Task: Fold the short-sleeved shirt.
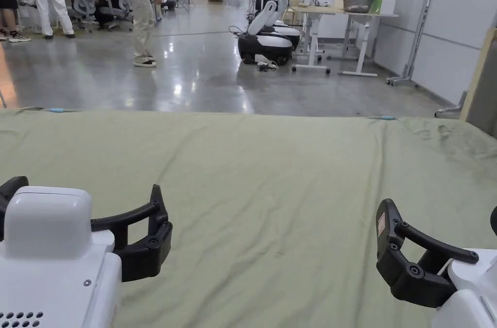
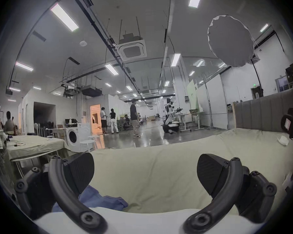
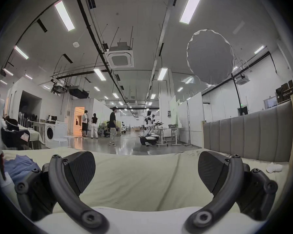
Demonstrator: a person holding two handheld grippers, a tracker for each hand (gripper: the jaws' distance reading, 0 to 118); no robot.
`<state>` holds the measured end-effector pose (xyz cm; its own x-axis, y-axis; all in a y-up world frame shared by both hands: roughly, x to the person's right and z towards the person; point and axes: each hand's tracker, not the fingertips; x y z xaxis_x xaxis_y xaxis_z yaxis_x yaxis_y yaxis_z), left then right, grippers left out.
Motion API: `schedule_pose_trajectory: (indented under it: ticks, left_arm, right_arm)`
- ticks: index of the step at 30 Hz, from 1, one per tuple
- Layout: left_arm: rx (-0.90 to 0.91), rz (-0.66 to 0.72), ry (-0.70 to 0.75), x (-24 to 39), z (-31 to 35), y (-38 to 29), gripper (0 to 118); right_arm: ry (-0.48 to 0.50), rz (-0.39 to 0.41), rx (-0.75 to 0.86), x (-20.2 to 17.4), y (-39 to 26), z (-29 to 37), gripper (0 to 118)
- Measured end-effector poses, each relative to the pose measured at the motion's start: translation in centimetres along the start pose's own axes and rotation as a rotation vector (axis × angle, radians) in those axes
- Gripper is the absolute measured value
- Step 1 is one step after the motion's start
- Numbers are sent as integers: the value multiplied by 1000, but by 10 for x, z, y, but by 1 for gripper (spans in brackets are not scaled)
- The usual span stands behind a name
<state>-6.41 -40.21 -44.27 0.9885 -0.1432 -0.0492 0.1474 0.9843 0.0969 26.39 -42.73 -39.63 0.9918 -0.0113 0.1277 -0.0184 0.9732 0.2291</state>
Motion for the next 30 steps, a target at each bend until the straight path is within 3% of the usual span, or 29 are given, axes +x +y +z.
schedule_pose_trajectory:
  ticks: [3, 11, 24, 25, 26, 27, 28, 29, 30]
  left_arm:
    - [-12, 52, -42, 0, -1, -2, 118]
    - [-7, 139, -62, -13, -4, -6, 118]
    - [-17, 65, -76, -3, 5, 5, 118]
    - [-46, 55, -117, -3, 5, 7, 107]
    - [-62, 60, -157, -3, 6, 8, 69]
    - [-58, 72, -171, -2, 7, 8, 0]
    - [-66, 84, -129, 2, 5, 8, 0]
    - [-75, 102, -56, 0, 3, 9, 0]
    - [-109, 103, -137, 1, 4, 10, 0]
  right_arm:
    - [1, -29, -2, 2, 1, -1, 118]
    - [0, -12, 9, 2, 3, 0, 118]
    - [31, -4, 8, -11, 15, -3, 118]
    - [44, -12, -26, -10, 16, -4, 118]
    - [63, -20, -72, -9, 18, -4, 114]
    - [88, -22, -99, -9, 19, -5, 80]
    - [95, -16, -73, -9, 18, -3, 24]
    - [85, 0, -59, -12, 15, -1, 2]
    - [44, 29, -58, -18, 17, -1, 2]
